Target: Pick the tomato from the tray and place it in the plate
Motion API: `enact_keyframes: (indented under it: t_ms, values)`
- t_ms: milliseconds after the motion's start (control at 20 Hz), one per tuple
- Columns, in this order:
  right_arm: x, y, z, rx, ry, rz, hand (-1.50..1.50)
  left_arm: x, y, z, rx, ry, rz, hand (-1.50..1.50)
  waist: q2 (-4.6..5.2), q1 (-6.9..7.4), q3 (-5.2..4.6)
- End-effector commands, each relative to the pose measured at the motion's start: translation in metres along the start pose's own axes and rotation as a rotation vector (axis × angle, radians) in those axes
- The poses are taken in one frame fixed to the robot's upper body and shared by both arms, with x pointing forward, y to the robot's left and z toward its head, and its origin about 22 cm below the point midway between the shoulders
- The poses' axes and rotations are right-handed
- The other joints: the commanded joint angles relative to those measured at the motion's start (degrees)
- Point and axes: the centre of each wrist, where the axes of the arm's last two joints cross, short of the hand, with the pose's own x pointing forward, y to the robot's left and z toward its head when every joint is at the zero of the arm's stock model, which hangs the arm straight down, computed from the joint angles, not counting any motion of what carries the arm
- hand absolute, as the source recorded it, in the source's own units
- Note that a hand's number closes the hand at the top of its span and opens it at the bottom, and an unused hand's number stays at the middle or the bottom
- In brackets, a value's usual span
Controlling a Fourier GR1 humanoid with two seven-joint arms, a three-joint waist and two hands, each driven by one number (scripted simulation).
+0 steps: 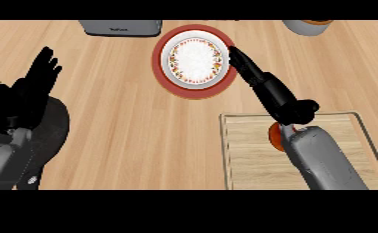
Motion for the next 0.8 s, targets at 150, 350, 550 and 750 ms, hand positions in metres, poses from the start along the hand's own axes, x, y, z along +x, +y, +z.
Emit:
enact_keyframes:
  t_ms: [150, 350, 550, 750]
  values:
    - [0.007, 0.014, -0.002, -0.256, 0.022, -0.109, 1.5, -0.04, 0.001, 0.026, -0.062, -0.042, -0.049, 0.0, -0.25, -1.56, 0.4]
    - [0.015, -0.055, 0.024, -0.504, 0.007, 0.503, 1.5, -0.058, -0.018, 0.034, -0.099, 0.015, -0.023, 0.0, -1.41, -5.82, -0.31]
    - [-0.032, 0.035, 0.049, -0.766, -0.118, 0.277, -1.5, -0.073, -0.022, 0.046, -0.134, -0.023, -0.011, 0.0, -0.3, -2.95, 0.47]
    - [-0.041, 0.068, 0.082, -0.769, -0.191, 0.332, -1.5, -0.076, -0.016, 0.044, -0.152, -0.038, -0.018, 0.0, -0.19, -2.19, 0.46]
